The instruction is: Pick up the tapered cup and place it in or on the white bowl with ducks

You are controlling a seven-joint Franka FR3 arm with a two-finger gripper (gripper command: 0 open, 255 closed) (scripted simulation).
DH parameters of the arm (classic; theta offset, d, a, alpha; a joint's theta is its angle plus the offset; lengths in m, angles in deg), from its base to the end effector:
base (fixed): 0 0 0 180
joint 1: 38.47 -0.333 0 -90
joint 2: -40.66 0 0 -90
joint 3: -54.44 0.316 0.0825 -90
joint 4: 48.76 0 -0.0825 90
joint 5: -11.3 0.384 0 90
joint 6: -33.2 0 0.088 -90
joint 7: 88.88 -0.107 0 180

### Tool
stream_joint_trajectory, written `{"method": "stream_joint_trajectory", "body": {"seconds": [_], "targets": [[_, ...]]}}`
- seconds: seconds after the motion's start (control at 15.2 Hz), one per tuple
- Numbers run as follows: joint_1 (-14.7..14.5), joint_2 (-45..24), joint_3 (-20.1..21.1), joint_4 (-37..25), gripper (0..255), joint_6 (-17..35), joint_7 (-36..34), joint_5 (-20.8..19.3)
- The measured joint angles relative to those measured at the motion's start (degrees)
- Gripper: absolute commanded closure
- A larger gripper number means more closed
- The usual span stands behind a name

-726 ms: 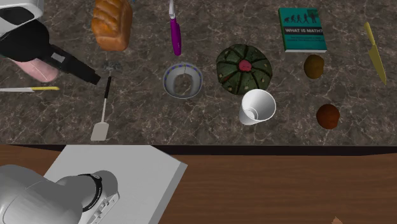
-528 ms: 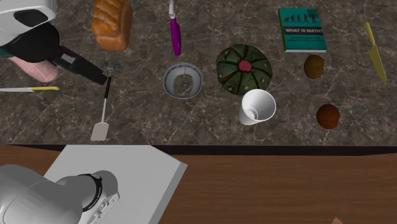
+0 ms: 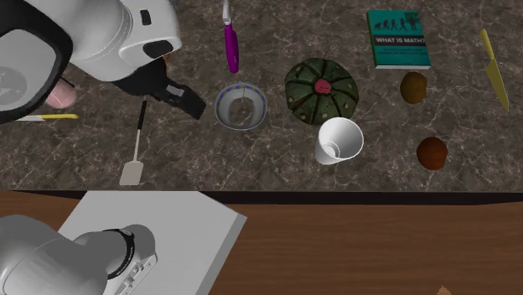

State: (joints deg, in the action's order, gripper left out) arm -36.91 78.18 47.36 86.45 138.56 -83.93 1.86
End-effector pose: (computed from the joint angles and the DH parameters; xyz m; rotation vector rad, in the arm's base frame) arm 0.3603 -0.0765 0.5680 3.0362 -0.0162 0.1842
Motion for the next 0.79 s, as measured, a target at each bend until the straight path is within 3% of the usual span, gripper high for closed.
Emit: {"method": "stream_joint_trajectory", "body": {"seconds": [0.4,0.79], "targets": [[1.4,-8.9,-5.8,-1.9,0,7.8,5.6,-1.8],[2.2,-19.7,-11.4,-7.0,0,14.1,12.0,-1.2]]}}
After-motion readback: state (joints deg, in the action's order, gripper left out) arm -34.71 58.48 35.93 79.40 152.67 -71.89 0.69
